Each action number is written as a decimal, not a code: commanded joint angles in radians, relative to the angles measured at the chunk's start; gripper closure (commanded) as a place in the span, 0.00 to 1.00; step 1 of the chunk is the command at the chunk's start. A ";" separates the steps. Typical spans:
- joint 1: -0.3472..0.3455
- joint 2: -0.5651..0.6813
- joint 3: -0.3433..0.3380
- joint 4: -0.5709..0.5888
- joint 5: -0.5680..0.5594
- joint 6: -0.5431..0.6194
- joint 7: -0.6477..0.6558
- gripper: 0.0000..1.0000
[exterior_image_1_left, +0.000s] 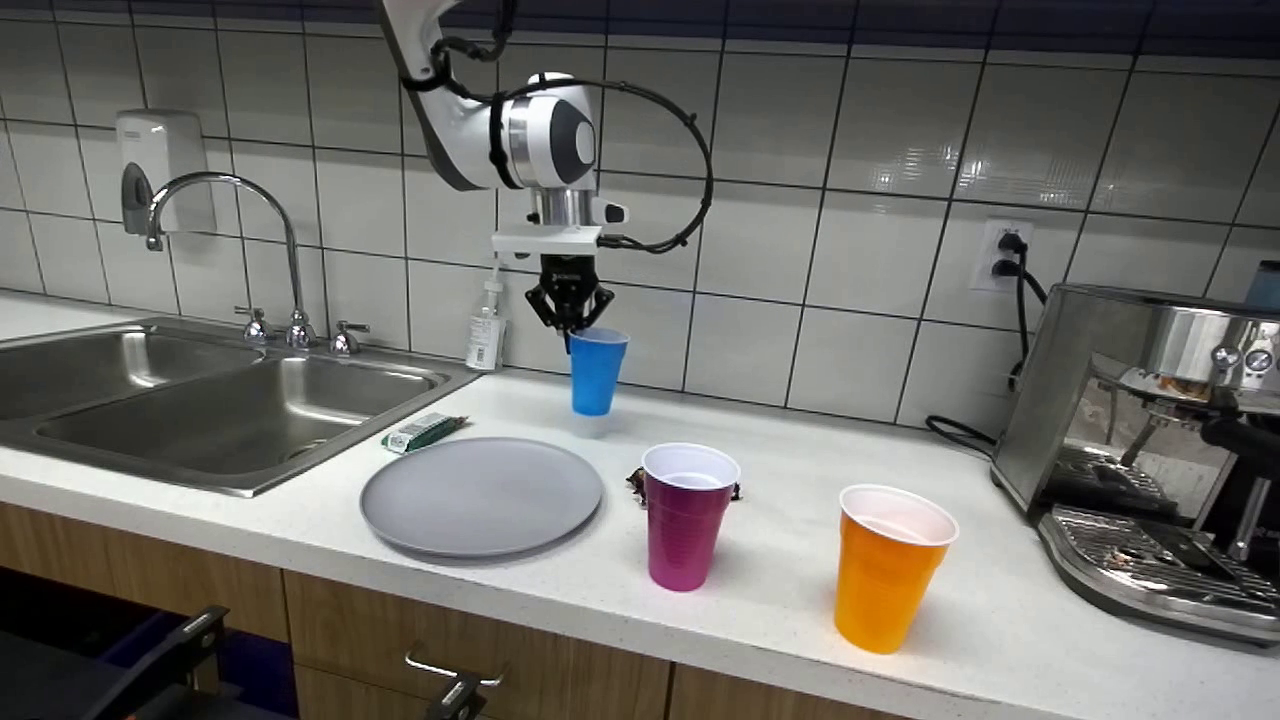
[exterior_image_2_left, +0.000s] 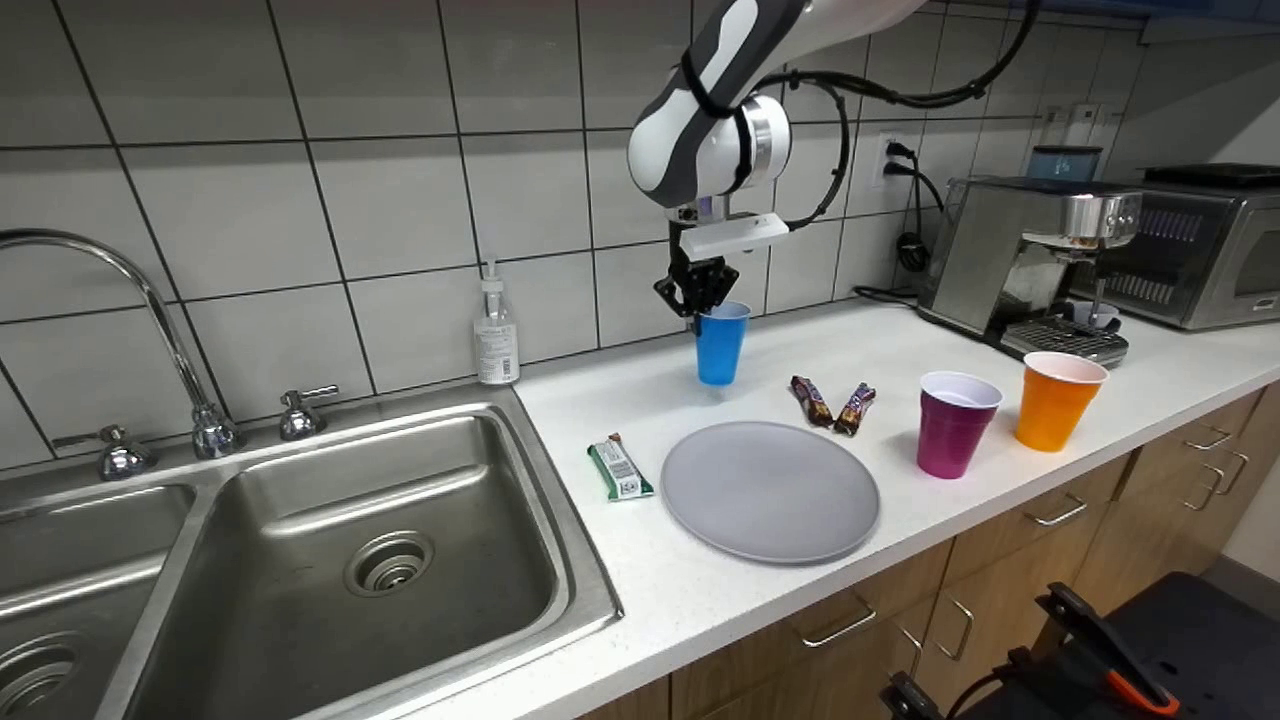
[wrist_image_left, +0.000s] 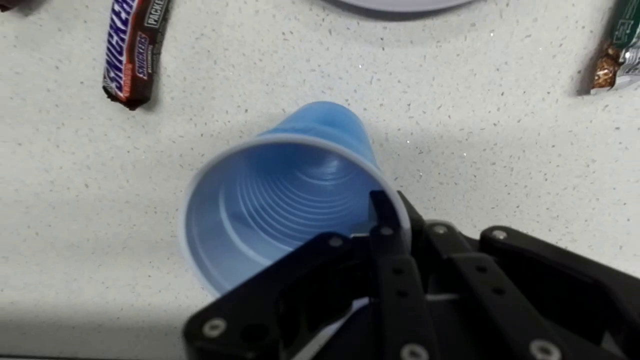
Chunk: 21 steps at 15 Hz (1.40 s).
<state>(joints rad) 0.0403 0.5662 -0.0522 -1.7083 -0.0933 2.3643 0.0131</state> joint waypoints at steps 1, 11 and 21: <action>-0.011 -0.121 0.009 -0.150 -0.041 0.042 -0.058 0.99; -0.008 -0.340 0.060 -0.451 -0.052 0.107 -0.186 0.99; 0.021 -0.471 0.127 -0.640 -0.015 0.107 -0.259 0.99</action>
<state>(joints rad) 0.0607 0.1482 0.0526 -2.2869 -0.1357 2.4637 -0.2094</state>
